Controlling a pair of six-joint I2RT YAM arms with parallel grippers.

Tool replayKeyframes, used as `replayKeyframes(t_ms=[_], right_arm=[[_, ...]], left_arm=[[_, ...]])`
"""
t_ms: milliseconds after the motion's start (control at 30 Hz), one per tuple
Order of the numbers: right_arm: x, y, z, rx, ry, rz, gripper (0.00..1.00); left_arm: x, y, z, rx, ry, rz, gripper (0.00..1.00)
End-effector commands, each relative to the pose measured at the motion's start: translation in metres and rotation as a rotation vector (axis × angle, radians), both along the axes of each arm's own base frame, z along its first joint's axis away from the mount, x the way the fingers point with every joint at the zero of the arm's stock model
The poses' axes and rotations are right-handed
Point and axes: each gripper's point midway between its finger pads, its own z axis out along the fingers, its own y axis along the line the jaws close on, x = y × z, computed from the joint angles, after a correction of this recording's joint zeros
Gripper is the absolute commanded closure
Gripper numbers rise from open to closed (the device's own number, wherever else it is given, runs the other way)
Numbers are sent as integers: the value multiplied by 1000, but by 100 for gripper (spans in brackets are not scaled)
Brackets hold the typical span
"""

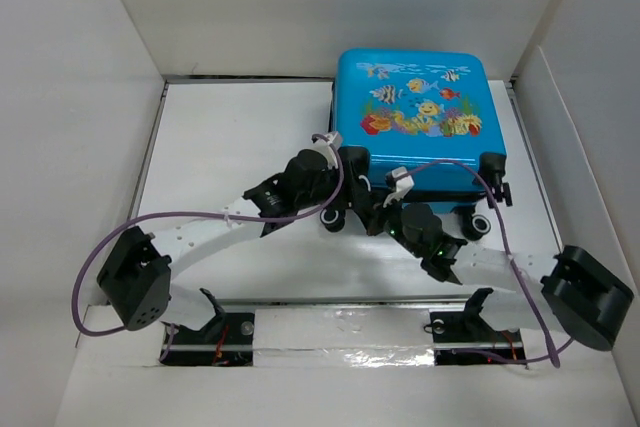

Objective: Pack the luggage

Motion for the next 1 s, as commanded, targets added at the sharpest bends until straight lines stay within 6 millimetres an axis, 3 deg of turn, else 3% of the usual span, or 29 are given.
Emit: replayKeyframes(t_ms=[0, 67, 100, 133, 167, 200, 233, 267, 433, 500, 533, 567, 633, 667, 733, 767, 800, 833, 867, 900, 933, 967], right_arm=[[-50, 75, 65, 249, -81, 365, 100], [-52, 86, 77, 314, -107, 388, 100], [-51, 94, 69, 310, -95, 395, 100], [-45, 98, 84, 359, -132, 384, 100], [-41, 102, 87, 383, -138, 375, 100], [-34, 108, 77, 392, -123, 355, 100], [-28, 111, 98, 477, -160, 338, 100], [-23, 114, 102, 508, -167, 325, 100], [-5, 121, 112, 661, -169, 262, 100], [-20, 122, 100, 620, -144, 250, 100], [-16, 118, 82, 544, -119, 194, 100], [-20, 113, 85, 530, -118, 178, 100], [-30, 99, 53, 437, -65, 135, 100], [-33, 90, 56, 440, -70, 122, 100], [-41, 69, 23, 375, -4, 95, 100], [-44, 61, 17, 355, 7, 85, 100], [-50, 54, 23, 364, 9, 83, 99], [-52, 43, -2, 278, 64, 53, 93], [-54, 38, -5, 249, 75, 51, 84], [-57, 33, 6, 248, 66, 54, 58], [-57, 24, -15, 135, 112, 27, 45], [-58, 18, -15, 107, 124, 11, 35]], left_arm=[[-44, -42, 121, -363, -291, -316, 100], [-49, -40, 129, -390, -299, -331, 100], [-52, -40, 133, -404, -297, -338, 100], [-54, -38, 139, -420, -302, -341, 100], [-57, -37, 142, -433, -305, -349, 100], [-58, -36, 144, -441, -303, -351, 100], [-61, -35, 146, -453, -297, -350, 100], [-63, -34, 150, -468, -298, -359, 100], [-62, -24, 148, -455, -307, -317, 100], [-53, -17, 143, -402, -329, -260, 100], [-51, -12, 148, -394, -350, -236, 100], [-42, -7, 143, -356, -360, -183, 100], [-38, 0, 143, -341, -372, -139, 100], [-35, 2, 143, -338, -377, -121, 100], [-29, 6, 135, -340, -362, -102, 100], [-31, 4, 137, -358, -366, -117, 100], [-30, 4, 132, -354, -358, -115, 100], [-28, 2, 127, -347, -349, -110, 100], [-26, 2, 123, -336, -343, -97, 100], [-23, 3, 117, -324, -338, -84, 100], [-20, 4, 113, -309, -336, -69, 100], [-14, 8, 107, -286, -333, -25, 100]])
